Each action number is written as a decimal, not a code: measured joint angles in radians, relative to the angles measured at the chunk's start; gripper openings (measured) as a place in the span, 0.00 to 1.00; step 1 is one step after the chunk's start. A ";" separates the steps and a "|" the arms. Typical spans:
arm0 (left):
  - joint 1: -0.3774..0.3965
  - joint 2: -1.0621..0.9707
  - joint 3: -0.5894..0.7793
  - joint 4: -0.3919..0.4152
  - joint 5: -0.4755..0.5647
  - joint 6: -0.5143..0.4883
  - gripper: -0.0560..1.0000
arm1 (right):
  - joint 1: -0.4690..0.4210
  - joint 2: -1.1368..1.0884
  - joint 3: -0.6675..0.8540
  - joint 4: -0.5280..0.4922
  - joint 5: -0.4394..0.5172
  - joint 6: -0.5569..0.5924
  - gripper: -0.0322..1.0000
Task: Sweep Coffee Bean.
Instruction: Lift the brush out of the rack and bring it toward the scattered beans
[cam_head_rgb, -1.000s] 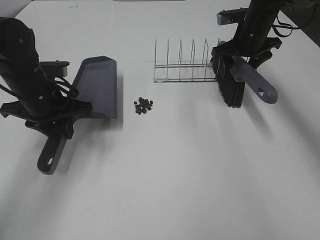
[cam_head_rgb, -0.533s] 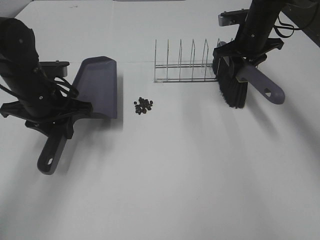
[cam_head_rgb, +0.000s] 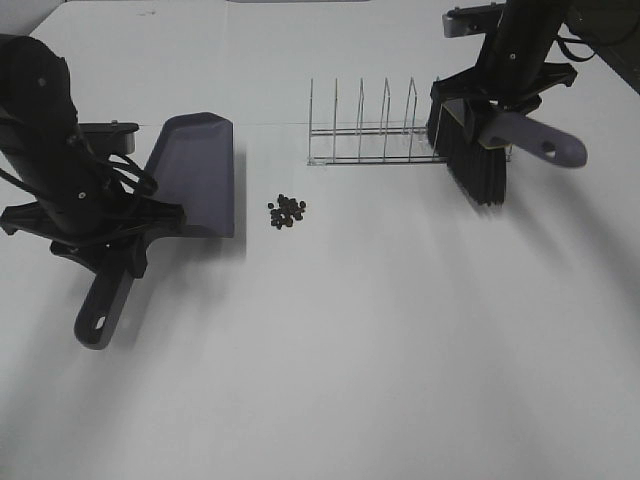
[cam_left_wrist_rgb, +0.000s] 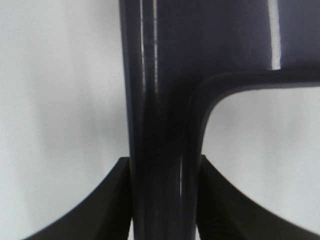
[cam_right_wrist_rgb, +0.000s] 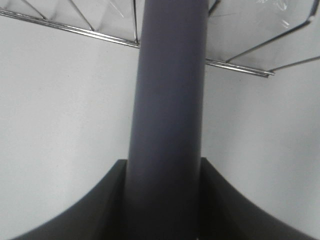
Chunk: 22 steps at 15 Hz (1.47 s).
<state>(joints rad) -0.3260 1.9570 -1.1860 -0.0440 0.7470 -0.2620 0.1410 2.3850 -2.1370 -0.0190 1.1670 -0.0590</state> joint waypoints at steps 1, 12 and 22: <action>0.000 0.000 0.000 0.000 0.000 0.000 0.38 | 0.000 -0.022 0.000 0.000 0.005 0.002 0.34; 0.000 0.000 0.000 0.001 0.016 0.021 0.38 | 0.007 -0.263 0.003 0.078 0.061 0.018 0.34; -0.076 0.000 0.000 0.076 0.053 -0.035 0.38 | 0.348 -0.400 0.220 -0.130 0.065 0.144 0.34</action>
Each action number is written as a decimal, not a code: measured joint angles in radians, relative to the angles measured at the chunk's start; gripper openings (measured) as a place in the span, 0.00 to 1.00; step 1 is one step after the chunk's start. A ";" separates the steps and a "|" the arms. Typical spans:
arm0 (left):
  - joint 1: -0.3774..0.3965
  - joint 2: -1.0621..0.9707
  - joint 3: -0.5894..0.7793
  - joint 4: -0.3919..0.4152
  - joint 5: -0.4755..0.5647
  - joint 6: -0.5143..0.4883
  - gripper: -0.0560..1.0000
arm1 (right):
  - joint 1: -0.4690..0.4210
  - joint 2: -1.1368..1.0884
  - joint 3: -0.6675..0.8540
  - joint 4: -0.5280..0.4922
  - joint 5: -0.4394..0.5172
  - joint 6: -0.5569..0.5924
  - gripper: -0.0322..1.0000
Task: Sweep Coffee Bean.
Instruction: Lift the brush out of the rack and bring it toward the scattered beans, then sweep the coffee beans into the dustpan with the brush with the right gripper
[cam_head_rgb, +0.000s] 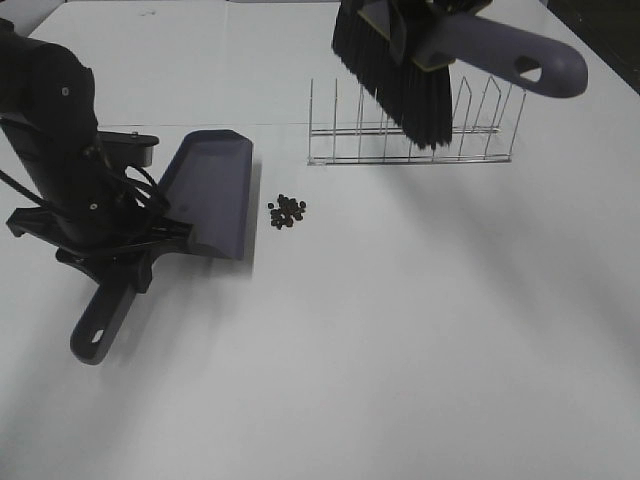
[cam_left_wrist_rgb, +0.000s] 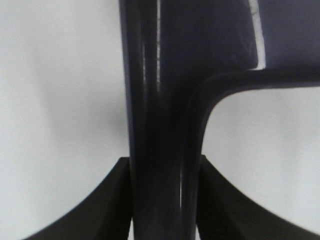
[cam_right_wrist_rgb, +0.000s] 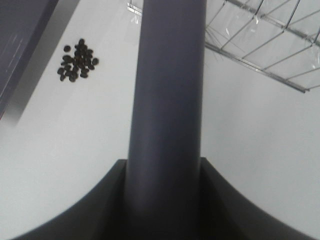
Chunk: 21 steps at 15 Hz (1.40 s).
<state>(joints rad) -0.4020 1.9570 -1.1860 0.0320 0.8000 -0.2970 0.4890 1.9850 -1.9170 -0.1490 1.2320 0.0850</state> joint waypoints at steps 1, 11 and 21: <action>-0.017 0.000 0.000 0.006 -0.003 -0.020 0.38 | 0.003 0.000 0.048 -0.002 -0.001 0.018 0.34; -0.018 0.008 0.000 0.169 0.071 -0.118 0.38 | 0.004 0.002 0.240 0.017 -0.200 0.059 0.34; -0.018 0.085 0.061 0.042 -0.055 -0.078 0.38 | 0.004 0.101 0.240 0.015 -0.230 0.105 0.34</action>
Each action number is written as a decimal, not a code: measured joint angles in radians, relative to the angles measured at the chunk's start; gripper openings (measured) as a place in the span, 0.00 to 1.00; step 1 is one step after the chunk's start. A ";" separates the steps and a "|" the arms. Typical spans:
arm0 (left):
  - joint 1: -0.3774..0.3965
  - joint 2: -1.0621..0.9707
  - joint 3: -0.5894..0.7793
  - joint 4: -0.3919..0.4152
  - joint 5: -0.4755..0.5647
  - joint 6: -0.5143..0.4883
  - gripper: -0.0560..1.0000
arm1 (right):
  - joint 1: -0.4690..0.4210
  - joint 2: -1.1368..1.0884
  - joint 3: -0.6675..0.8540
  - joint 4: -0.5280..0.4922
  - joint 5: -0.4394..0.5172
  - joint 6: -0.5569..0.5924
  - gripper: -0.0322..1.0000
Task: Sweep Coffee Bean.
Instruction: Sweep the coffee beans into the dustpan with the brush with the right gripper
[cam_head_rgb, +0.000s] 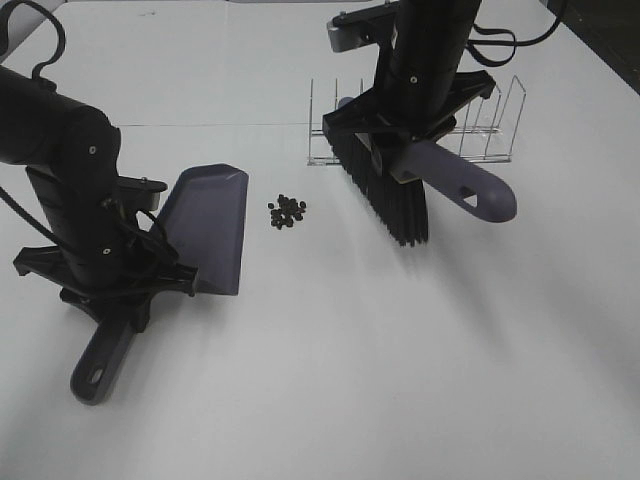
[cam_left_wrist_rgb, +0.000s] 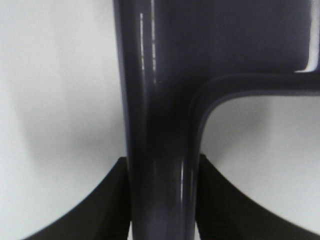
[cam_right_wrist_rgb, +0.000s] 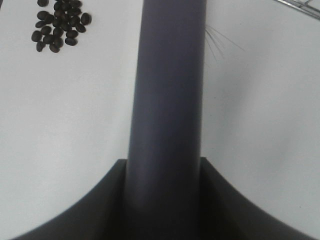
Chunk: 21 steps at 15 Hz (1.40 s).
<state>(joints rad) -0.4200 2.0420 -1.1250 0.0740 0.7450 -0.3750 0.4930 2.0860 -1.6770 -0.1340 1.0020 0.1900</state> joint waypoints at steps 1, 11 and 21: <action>0.000 0.000 0.000 -0.010 -0.007 0.007 0.38 | 0.000 0.018 0.000 -0.002 0.000 0.014 0.34; -0.008 0.033 -0.012 -0.057 -0.026 0.051 0.38 | 0.116 0.179 -0.106 -0.046 0.038 0.061 0.34; -0.026 0.034 -0.013 -0.059 -0.035 0.051 0.38 | 0.264 0.397 -0.534 0.099 0.220 -0.041 0.34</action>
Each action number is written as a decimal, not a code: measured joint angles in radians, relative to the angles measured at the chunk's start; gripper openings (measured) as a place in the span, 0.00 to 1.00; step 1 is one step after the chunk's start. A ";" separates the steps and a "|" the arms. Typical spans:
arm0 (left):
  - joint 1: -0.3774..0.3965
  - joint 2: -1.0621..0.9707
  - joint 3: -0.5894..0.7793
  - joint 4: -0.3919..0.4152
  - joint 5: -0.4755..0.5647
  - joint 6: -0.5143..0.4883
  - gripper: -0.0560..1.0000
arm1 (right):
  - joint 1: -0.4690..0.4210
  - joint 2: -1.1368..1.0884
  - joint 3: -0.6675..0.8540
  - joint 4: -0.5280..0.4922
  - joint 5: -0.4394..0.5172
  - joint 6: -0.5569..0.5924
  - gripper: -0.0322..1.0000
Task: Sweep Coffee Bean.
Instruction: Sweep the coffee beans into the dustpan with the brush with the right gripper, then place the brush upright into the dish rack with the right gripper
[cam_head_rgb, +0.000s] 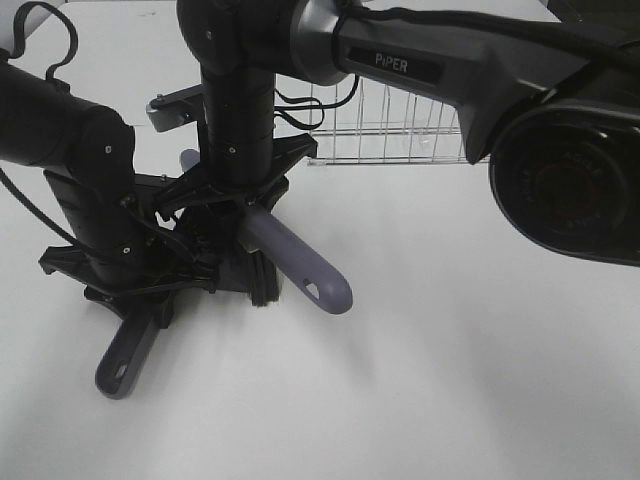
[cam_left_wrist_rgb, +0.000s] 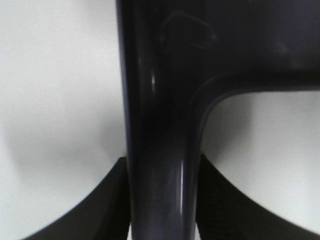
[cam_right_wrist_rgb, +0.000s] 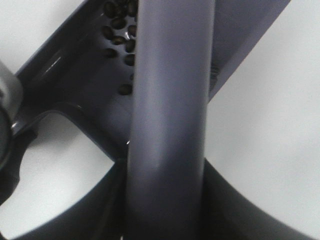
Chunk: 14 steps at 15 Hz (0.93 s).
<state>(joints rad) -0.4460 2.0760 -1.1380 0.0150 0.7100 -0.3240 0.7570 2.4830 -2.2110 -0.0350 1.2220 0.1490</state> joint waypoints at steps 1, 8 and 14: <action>0.000 0.000 0.000 0.000 0.000 0.000 0.38 | 0.000 -0.006 0.000 -0.023 0.001 0.000 0.34; 0.000 0.000 0.000 0.000 0.001 0.000 0.38 | 0.000 -0.191 0.000 -0.197 0.009 -0.005 0.34; 0.000 0.000 0.000 0.000 0.001 0.000 0.38 | -0.183 -0.334 0.000 -0.190 0.011 -0.056 0.34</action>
<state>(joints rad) -0.4460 2.0760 -1.1380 0.0150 0.7110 -0.3240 0.5740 2.1490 -2.2110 -0.2250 1.2330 0.0930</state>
